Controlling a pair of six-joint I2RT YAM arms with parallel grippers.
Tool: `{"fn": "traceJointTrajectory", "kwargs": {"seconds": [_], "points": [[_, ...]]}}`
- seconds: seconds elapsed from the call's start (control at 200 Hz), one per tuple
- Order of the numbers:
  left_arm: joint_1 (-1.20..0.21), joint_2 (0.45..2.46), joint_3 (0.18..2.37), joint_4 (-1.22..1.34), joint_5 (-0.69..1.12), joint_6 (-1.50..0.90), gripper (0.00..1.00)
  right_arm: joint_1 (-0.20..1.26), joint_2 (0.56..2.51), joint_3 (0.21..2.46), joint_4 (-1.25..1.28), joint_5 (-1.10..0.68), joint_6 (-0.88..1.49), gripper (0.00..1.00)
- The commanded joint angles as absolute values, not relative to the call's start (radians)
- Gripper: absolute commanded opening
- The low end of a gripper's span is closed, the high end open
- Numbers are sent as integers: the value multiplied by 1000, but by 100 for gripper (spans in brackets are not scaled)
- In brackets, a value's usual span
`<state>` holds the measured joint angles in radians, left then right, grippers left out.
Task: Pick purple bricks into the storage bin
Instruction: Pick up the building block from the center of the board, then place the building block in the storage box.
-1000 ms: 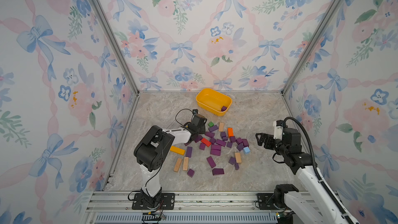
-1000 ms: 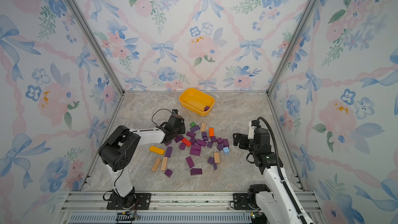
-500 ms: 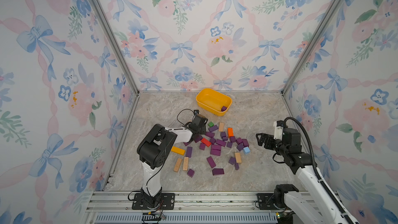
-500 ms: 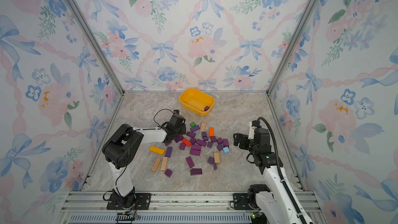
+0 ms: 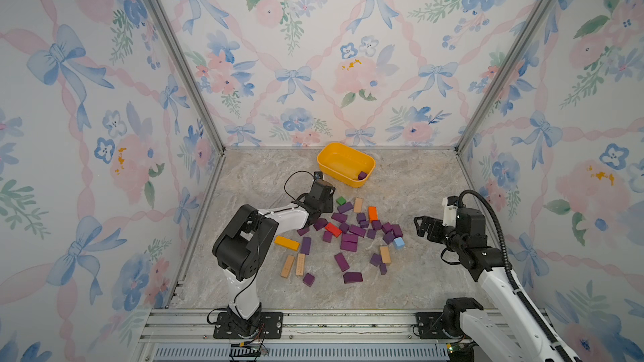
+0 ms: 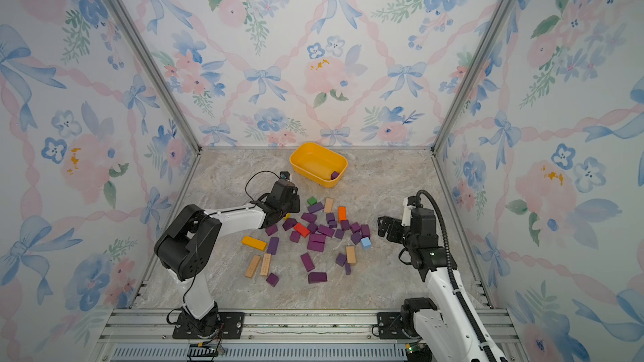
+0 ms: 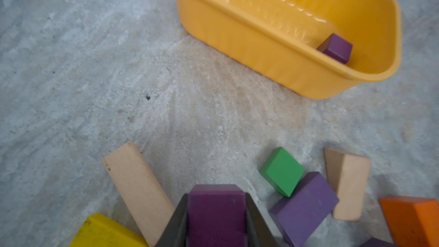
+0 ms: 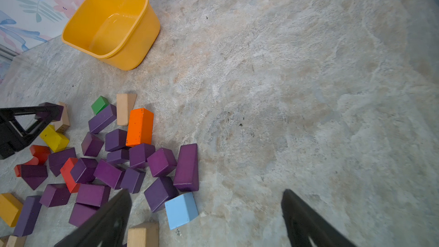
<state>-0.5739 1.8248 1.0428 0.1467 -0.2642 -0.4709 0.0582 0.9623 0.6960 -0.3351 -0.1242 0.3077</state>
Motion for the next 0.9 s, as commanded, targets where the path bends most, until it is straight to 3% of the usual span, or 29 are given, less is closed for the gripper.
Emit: {"fn": "traceJointTrajectory", "kwargs": {"seconds": [0.0, 0.57, 0.835, 0.895], "points": [[-568, 1781, 1093, 138, -270, -426, 32, 46, 979, 680, -328, -137, 321, 97], [-563, 2022, 1478, 139, -233, -230, 32, 30, 985, 666, -321, -143, 327, 97], [-523, 2161, 1673, 138, -170, -247, 31, 27, 998, 666, -314, -159, 328, 97], [-516, 2185, 1704, 137, -161, -250, 36, 28, 1003, 667, -314, -166, 330, 97]]}}
